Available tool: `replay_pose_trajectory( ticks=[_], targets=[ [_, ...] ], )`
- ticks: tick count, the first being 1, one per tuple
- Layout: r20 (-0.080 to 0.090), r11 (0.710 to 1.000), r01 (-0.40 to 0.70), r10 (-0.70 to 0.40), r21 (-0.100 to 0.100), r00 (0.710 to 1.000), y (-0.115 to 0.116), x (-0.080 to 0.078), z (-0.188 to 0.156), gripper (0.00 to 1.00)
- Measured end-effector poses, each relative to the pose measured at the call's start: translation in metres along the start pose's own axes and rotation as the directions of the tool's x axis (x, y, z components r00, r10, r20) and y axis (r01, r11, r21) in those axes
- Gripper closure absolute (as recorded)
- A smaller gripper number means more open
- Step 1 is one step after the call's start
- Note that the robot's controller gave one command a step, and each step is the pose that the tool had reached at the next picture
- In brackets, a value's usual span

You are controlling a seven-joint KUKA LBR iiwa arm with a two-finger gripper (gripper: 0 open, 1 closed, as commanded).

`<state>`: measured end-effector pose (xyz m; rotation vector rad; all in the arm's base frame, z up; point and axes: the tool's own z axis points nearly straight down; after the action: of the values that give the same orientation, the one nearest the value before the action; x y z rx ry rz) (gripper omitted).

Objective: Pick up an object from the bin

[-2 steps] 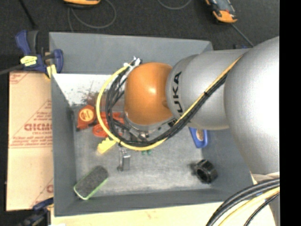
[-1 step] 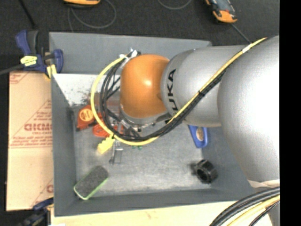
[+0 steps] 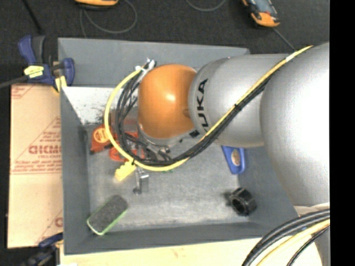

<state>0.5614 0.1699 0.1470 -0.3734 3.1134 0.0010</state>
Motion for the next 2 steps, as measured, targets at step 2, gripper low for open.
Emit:
replay_pose_trajectory(
  ticks=[2],
  targets=[
    [0.000,0.995,-0.102,0.102,-0.002,0.995,-0.033,-0.018,0.039,0.00]
  ],
)
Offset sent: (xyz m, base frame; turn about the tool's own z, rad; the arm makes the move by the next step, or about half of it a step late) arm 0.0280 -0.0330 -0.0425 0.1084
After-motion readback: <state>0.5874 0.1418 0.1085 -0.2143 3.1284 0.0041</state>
